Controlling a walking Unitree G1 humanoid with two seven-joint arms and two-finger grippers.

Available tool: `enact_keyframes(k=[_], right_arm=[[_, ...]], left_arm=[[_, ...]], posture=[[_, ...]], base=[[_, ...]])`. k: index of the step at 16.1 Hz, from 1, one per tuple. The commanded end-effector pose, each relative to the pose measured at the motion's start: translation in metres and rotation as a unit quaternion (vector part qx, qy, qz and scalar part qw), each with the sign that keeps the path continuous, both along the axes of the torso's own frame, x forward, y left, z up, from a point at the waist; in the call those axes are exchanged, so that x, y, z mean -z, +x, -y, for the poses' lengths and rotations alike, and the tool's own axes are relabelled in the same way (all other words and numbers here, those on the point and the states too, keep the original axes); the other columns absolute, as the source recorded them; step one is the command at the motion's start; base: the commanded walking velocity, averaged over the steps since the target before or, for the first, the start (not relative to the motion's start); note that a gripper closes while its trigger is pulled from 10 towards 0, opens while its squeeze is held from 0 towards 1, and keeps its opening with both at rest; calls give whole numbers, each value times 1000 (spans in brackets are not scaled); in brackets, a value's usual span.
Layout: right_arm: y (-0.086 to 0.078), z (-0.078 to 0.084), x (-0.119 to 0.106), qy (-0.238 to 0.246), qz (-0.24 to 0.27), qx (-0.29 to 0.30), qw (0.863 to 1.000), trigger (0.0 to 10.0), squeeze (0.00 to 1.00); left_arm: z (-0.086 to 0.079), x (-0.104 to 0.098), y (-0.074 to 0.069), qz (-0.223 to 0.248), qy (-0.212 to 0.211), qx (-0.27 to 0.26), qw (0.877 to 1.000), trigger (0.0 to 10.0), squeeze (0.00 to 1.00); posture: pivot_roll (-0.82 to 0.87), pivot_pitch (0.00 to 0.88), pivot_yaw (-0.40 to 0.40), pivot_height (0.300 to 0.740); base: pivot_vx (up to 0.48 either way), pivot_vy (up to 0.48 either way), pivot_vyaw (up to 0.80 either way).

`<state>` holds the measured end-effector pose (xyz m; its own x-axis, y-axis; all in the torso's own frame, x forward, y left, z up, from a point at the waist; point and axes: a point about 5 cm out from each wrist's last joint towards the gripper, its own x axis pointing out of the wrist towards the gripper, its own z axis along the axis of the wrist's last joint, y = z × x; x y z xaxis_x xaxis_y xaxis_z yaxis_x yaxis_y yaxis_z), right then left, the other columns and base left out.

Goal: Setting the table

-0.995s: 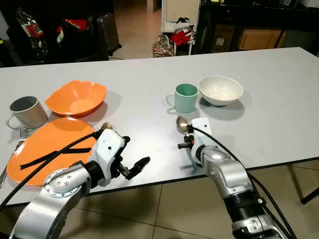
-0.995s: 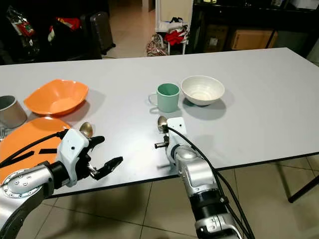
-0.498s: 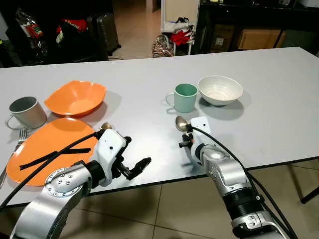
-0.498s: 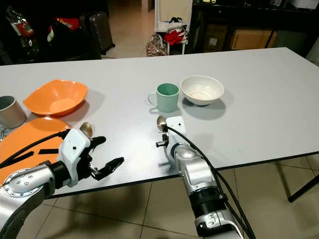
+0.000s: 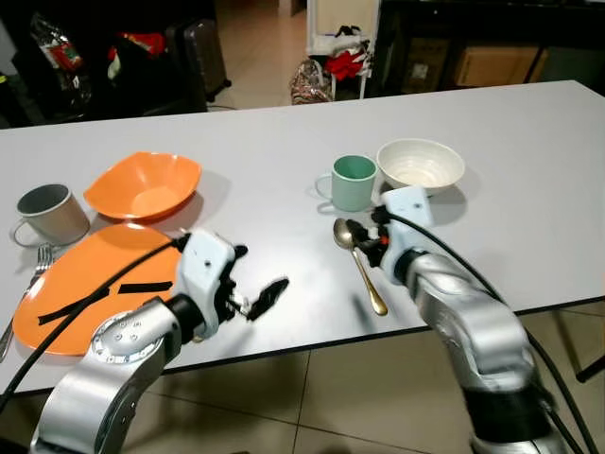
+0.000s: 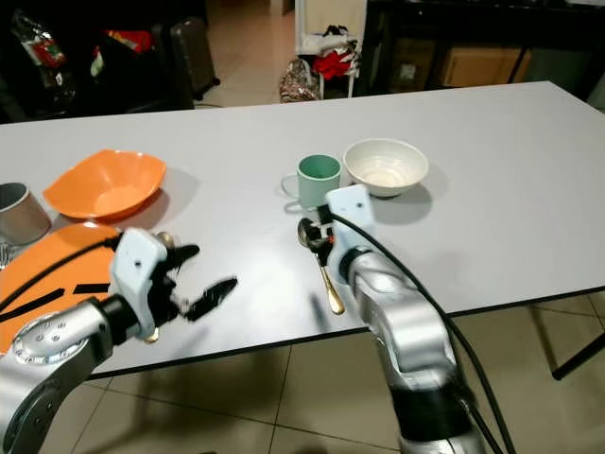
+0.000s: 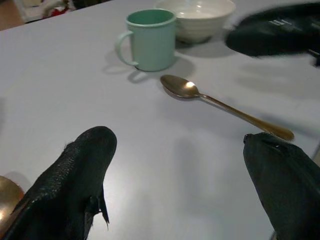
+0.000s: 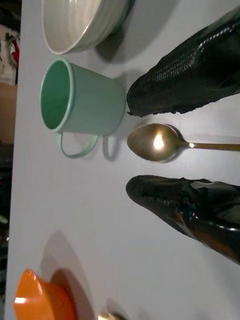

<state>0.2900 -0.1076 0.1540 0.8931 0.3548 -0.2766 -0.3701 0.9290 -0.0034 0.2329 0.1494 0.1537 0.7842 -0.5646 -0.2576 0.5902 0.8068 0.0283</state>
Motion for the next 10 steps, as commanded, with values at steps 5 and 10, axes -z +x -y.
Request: enact_keyframes(k=[5,10], right_arm=[[-21,19,-19,8,48,16,999,10000,1000],[-33,25,-27,61,69,46,995,10000,1000]], left_arm=[[-4,-23,11,104,-77,-162,978,10000,0],[-9,-23,11,120,-53,-191,973,10000,427]], posture=[[-87,0,64,740],[-121,0,81,740]], base=[[0,0,640],[0,0,800]])
